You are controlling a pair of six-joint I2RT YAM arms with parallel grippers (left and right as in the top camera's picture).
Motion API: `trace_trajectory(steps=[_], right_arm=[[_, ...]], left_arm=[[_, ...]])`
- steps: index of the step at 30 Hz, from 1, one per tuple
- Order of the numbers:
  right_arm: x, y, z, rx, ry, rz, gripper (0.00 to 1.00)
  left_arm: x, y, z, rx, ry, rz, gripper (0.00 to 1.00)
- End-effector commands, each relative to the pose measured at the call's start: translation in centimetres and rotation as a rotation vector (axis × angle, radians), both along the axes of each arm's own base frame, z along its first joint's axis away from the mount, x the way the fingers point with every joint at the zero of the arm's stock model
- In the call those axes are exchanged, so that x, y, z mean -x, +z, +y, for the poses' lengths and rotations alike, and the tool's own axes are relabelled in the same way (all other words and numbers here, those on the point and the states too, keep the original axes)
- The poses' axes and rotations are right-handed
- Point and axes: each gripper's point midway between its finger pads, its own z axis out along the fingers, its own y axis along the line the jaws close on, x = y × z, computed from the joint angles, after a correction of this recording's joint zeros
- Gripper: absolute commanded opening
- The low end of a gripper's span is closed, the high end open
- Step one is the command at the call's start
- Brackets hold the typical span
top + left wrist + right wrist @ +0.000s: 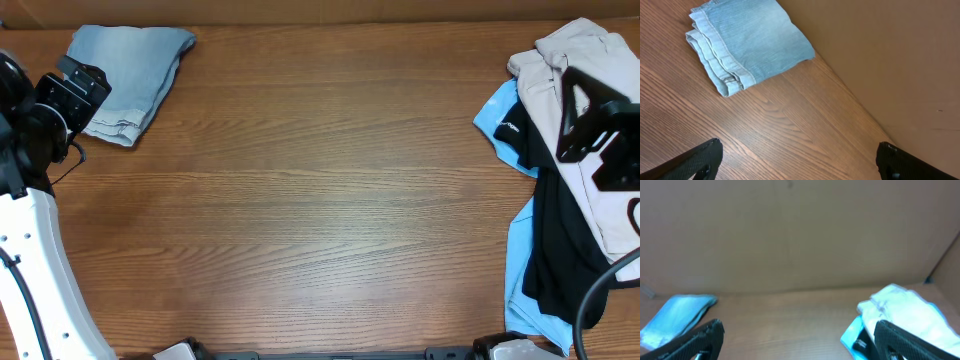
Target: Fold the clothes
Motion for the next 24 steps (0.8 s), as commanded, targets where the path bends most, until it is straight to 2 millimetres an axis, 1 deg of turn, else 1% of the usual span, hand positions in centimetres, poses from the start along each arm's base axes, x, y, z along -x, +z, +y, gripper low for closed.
trace_trajectory(steps=[1, 5, 8, 10, 14, 16, 20, 23, 24], right_arm=[[0.7, 0.0, -1.6, 0.021, -0.077, -0.032, 1.00], [0.0, -0.8, -1.4, 0.007, -0.078, -0.091, 1.00], [-0.8, -2.6, -1.5, -0.007, -0.084, -0.140, 1.00], [-1.2, -4.2, -1.4, -0.020, -0.067, -0.170, 1.00], [-1.6, -8.3, -0.9, -0.041, -0.011, -0.221, 1.00], [-1.6, -10.9, -0.9, -0.045, -0.001, -0.239, 1.00], [-1.7, -16.1, -1.7, -0.042, -0.032, -0.273, 1.00], [-1.8, -20.1, -1.5, -0.044, -0.015, -0.300, 1.00], [-1.8, -21.1, -1.3, -0.045, -0.003, -0.309, 1.00]], left_arm=[[0.0, -0.4, 0.1, -0.011, -0.010, 0.013, 1.00], [0.0, -0.4, 0.1, -0.011, -0.010, 0.013, 1.00], [0.0, -0.4, 0.1, -0.012, -0.010, 0.013, 1.00], [0.0, -0.4, 0.1, -0.011, -0.010, 0.013, 1.00], [0.0, -0.4, 0.1, -0.012, -0.010, 0.013, 1.00], [0.0, -0.4, 0.1, -0.012, -0.010, 0.013, 1.00], [0.0, -0.4, 0.1, -0.011, -0.010, 0.013, 1.00], [0.0, -0.4, 0.1, -0.011, -0.010, 0.013, 1.00], [0.0, -0.4, 0.1, -0.011, -0.010, 0.013, 1.00]])
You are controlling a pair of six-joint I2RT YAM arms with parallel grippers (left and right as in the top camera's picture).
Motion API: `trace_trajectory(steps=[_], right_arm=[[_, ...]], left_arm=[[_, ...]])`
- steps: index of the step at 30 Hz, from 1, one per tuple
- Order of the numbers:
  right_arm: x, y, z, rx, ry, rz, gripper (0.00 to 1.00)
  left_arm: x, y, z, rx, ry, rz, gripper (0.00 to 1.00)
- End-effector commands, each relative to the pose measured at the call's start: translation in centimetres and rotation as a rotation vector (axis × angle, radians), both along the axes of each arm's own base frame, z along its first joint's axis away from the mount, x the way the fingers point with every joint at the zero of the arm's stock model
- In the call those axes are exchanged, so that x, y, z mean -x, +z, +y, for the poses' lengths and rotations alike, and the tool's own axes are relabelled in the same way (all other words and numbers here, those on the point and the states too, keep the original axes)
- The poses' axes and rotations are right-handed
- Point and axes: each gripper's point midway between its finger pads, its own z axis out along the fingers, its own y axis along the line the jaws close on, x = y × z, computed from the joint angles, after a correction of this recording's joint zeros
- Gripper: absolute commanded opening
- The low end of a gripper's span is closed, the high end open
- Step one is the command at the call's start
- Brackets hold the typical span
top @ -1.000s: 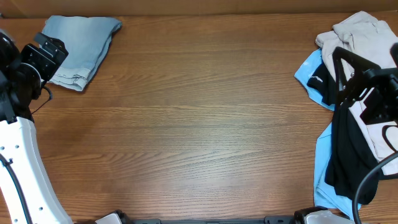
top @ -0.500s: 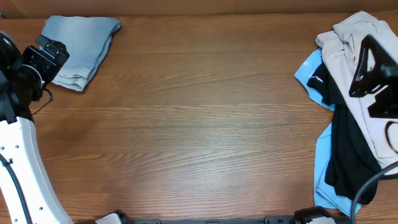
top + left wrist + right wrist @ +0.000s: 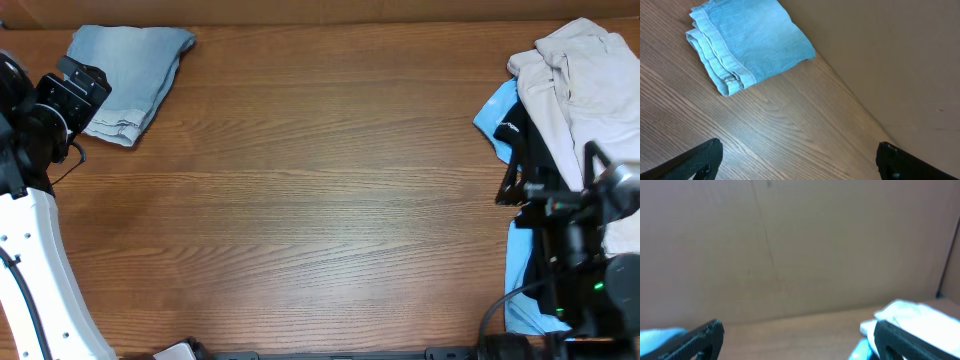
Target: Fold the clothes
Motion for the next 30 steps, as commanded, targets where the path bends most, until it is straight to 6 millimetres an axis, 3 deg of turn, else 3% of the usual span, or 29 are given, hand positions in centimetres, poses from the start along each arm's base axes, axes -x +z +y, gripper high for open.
trace_trajectory(steps=[1, 9, 12, 23, 30], right_arm=[[0.2, -3.8, 0.7, 0.008, 0.046, -0.020, 1.00], [0.3, -12.4, 1.7, 0.003, 0.108, -0.046, 1.00], [0.4, -14.5, 1.6, 0.002, 0.107, -0.034, 1.00], [0.5, -19.6, 1.6, -0.004, 0.107, 0.051, 1.00], [0.5, -19.6, 1.6, -0.004, 0.107, 0.048, 1.00]], left_arm=[[-0.1, -0.4, 0.1, -0.012, -0.011, 0.010, 1.00], [-0.1, -0.4, 0.1, -0.012, -0.011, 0.010, 1.00], [-0.1, -0.4, 0.1, -0.012, -0.011, 0.010, 1.00], [-0.1, -0.4, 0.1, -0.012, -0.011, 0.010, 1.00], [-0.1, -0.4, 0.1, -0.012, -0.011, 0.010, 1.00]])
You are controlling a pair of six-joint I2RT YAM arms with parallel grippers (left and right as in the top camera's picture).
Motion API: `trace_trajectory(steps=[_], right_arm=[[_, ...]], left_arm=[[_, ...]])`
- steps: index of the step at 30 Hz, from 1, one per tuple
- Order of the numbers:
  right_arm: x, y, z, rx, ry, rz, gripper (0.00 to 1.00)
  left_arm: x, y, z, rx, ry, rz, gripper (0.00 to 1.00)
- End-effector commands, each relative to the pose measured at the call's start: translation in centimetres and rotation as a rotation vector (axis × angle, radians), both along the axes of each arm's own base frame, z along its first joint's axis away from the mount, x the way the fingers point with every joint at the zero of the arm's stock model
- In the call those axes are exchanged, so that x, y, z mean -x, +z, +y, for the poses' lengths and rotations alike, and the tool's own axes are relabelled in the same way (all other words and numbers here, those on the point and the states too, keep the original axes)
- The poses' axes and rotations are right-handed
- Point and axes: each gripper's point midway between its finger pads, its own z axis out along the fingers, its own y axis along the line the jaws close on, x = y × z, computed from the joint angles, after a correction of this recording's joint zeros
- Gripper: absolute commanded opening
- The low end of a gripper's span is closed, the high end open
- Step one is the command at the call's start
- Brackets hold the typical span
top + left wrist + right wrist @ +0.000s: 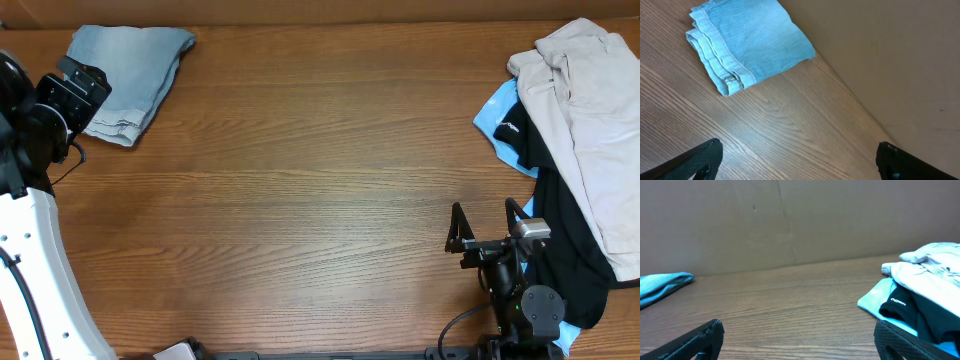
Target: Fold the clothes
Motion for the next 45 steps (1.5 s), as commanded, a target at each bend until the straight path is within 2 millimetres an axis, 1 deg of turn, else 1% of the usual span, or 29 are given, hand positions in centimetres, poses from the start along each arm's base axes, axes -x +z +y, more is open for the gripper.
trace_trajectory(steps=[1, 25, 32, 34, 36, 39, 42, 45], right_arm=[[0.0, -0.2, 0.0, -0.002, 0.001, -0.005, 1.00], [0.0, -0.2, 0.0, -0.003, 0.001, -0.005, 1.00], [0.0, -0.2, 0.0, -0.003, 0.001, -0.005, 1.00], [0.0, -0.2, 0.0, -0.003, 0.001, -0.005, 1.00], [0.0, -0.2, 0.0, -0.002, 0.001, -0.005, 1.00], [0.0, -0.2, 0.0, -0.003, 0.001, -0.005, 1.00], [0.0, -0.2, 0.0, -0.003, 0.001, -0.005, 1.00], [0.0, -0.2, 0.0, -0.002, 0.001, -0.005, 1.00]], left_arm=[[-0.1, -0.4, 0.1, -0.013, -0.010, 0.010, 1.00], [-0.1, -0.4, 0.1, -0.013, -0.010, 0.010, 1.00], [0.6, -1.0, -0.1, -0.003, -0.006, 0.044, 1.00], [0.6, -1.2, -0.8, -0.017, -0.016, 0.042, 1.00], [0.4, -1.8, -2.0, -0.064, -0.027, 0.037, 1.00], [-0.3, -2.9, -4.1, -0.160, -0.047, -0.026, 1.00], [-0.2, -4.6, -7.1, -0.229, -0.084, -0.117, 1.00], [0.8, -6.9, -9.5, -0.261, -0.140, -0.202, 1.00]])
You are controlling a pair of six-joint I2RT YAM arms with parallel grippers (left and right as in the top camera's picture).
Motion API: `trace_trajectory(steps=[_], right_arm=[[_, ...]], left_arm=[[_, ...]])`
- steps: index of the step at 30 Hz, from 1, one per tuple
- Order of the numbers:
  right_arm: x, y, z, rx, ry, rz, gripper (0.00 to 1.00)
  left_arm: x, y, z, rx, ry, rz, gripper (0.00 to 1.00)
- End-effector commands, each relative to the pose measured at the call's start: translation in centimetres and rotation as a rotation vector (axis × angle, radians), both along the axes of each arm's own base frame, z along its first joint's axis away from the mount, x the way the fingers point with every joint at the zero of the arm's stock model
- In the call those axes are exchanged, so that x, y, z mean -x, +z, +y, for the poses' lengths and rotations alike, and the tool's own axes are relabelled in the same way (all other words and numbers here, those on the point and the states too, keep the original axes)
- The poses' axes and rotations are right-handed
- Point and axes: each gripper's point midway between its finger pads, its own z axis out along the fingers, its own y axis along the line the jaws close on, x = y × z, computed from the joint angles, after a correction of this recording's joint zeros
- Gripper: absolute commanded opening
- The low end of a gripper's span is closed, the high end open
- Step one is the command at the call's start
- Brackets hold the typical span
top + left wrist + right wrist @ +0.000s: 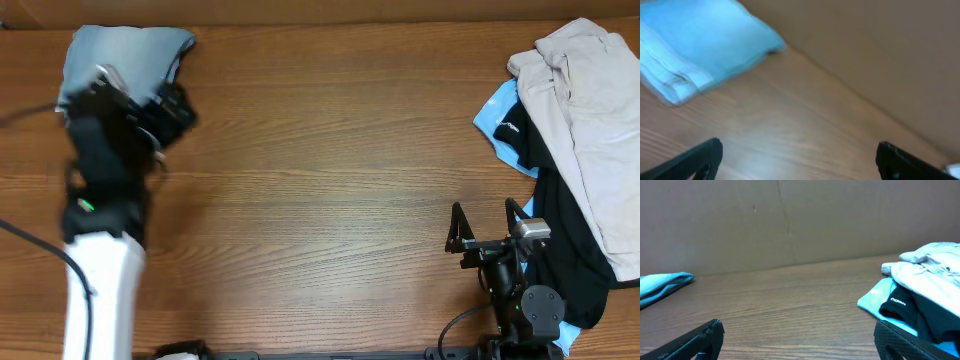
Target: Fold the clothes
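Observation:
A folded light-blue denim piece [135, 48] lies at the table's far left corner; the left wrist view shows it blurred [690, 45], and the right wrist view shows it far off [662, 286]. At the right edge is an unfolded pile: a beige garment [590, 100] on top, a black garment [560, 225] and a light-blue shirt [498, 120]. My left gripper [140, 102] hangs open just in front of the denim, nothing between its fingers [700, 159]. My right gripper [483, 215] stands open and low near the front edge, left of the pile [920, 295].
A brown cardboard wall [790, 220] closes off the table's far side. The wooden tabletop [320, 180] stretches between the denim and the pile. The right arm's base sits at the front edge beside the black garment.
My left arm has swung in from the left edge and now reaches over the table in front of the folded denim, its view blurred. The right arm and the clothes have not moved.
At first my right gripper was over the pile at the right edge, open. It then stood nearer the front edge, then low beside the pile, where it stays. My left arm stayed at the left edge until now. No garment has shifted.

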Motion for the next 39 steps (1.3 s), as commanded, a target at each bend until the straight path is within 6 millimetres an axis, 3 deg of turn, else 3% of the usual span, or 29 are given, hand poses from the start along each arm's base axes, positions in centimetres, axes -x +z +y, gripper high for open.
trace_trajectory(steps=[1, 9, 16, 20, 27, 34, 39], right_arm=[[0.0, -0.2, 0.0, -0.003, 0.001, -0.005, 1.00], [0.0, -0.2, 0.0, -0.003, 0.001, -0.005, 1.00], [0.0, -0.2, 0.0, -0.003, 0.001, -0.005, 1.00], [0.0, -0.2, 0.0, -0.003, 0.001, -0.005, 1.00], [0.0, -0.2, 0.0, -0.003, 0.001, -0.005, 1.00], [0.0, -0.2, 0.0, -0.003, 0.001, -0.005, 1.00], [0.0, -0.2, 0.0, -0.003, 0.001, -0.005, 1.00]], left_arm=[[2.5, -2.7, -0.6, -0.077, 0.013, -0.038, 1.00], [7.3, -10.4, -2.5, -0.043, -0.071, -0.127, 1.00], [9.9, -13.9, -2.7, -0.049, -0.074, -0.251, 1.00], [10.9, -14.7, -2.4, -0.059, -0.054, -0.282, 1.00], [12.0, -14.1, -2.3, -0.124, -0.069, -0.296, 1.00], [12.9, -15.2, -2.4, -0.192, -0.104, -0.247, 1.00], [13.1, -14.6, -3.0, -0.344, -0.197, -0.277, 1.00]])
